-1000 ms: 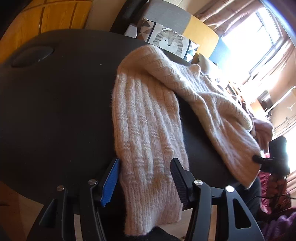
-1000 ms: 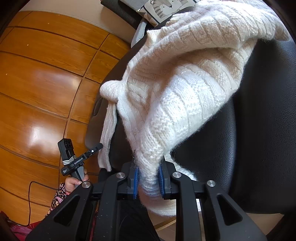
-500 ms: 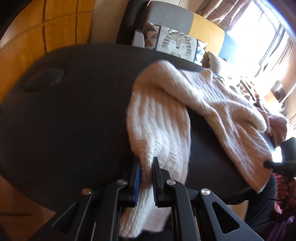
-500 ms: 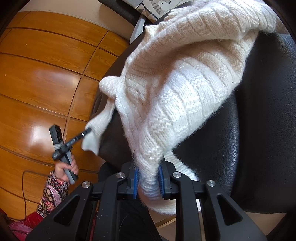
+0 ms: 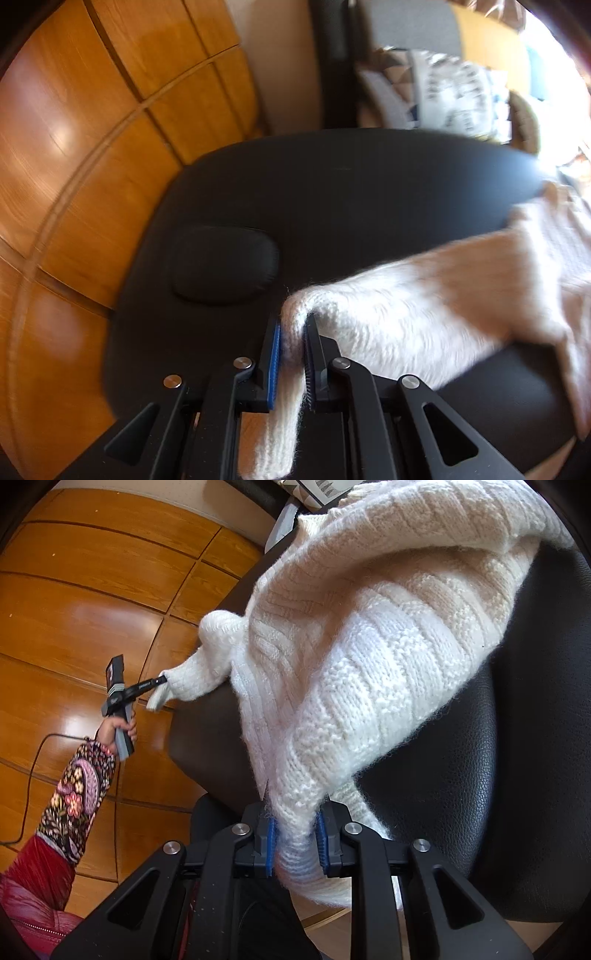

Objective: Fold clothes

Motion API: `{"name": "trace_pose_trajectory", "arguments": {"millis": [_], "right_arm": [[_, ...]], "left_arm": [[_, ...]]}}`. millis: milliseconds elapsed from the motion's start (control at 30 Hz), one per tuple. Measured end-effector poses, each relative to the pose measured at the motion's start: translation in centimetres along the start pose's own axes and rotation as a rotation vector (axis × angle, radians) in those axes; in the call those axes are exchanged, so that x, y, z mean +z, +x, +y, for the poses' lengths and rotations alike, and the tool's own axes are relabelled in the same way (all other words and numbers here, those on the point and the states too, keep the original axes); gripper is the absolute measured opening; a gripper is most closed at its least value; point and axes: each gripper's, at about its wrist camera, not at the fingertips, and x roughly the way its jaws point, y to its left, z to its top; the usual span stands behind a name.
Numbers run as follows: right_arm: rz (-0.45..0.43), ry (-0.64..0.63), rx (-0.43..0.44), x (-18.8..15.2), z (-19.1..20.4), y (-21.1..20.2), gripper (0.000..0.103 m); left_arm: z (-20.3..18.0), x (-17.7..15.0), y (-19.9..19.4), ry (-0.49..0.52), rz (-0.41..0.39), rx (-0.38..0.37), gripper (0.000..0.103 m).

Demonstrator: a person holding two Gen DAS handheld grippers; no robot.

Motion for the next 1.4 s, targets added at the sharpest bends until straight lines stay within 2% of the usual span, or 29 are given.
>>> {"name": "trace_pose_trajectory", "arguments": {"millis": [167, 233, 367, 467, 500, 533, 600, 700, 833, 933, 1100, 1200, 1300, 1333, 1400], "right_arm": [[0.040, -0.053, -0.008, 0.3, 0.6, 1.3, 0.020], [0.053, -0.078, -0.007, 0.3, 0.9, 1.9, 0.024], [0.074, -0.091, 0.021, 0.1, 1.4, 3.1, 0.026], [0.086, -0.092, 0.044, 0.0, 1.7, 4.1, 0.031], [0.086, -0.095, 0.051, 0.1, 1.9, 4.4, 0.035], [0.084, -0.099, 0.057, 0.0, 2.2, 4.6, 0.040], [0.076, -0.118, 0.059, 0.0, 2.6, 4.8, 0.043], [0.034, -0.161, 0.057, -0.3, 3.2, 4.0, 0.043], [-0.035, -0.209, 0.089, -0.9, 2.9, 1.0, 0.043], [-0.078, -0.233, 0.052, -1.2, 2.2, -1.5, 0.043], [-0.228, -0.173, -0.010, -1.6, -0.5, -6.7, 0.043], [-0.313, -0.116, -0.098, -1.7, -2.6, -9.7, 0.043], [-0.375, -0.091, -0.220, -2.0, -4.8, -12.1, 0.044], [-0.370, -0.100, -0.259, -1.6, -5.3, -12.3, 0.048], [-0.357, -0.123, -0.335, -0.9, -6.1, -12.7, 0.049]], "left_arm": [[1.2, 2.6, 2.5, -0.046, 0.021, 0.070, 0.010], [1.5, 3.6, 3.3, -0.052, 0.026, 0.090, 0.010], [0.8, 5.9, 4.8, -0.068, 0.021, 0.127, 0.010], [0.1, 7.9, 6.1, -0.088, 0.000, 0.163, 0.010], [-0.5, 8.4, 6.6, -0.097, -0.006, 0.178, 0.010], [-1.2, 8.9, 7.0, -0.105, -0.013, 0.194, 0.010], [-1.9, 9.6, 8.0, -0.132, -0.018, 0.222, 0.010], [-1.8, 10.9, 10.6, -0.156, -0.003, 0.254, 0.010], [-2.8, 10.7, 12.0, -0.179, 0.008, 0.245, 0.011], [-3.5, 10.3, 12.1, -0.215, 0.009, 0.204, 0.015], [-2.1, 8.2, 10.2, -0.365, 0.022, 0.047, 0.019], [-1.3, 6.9, 8.9, -0.455, 0.029, -0.048, 0.020], [-0.4, 4.2, 6.6, -0.565, 0.033, -0.187, 0.021], [-0.6, 3.1, 5.7, -0.588, 0.027, -0.235, 0.021], [-2.1, 0.7, 4.0, -0.601, 0.034, -0.366, 0.021]]}}
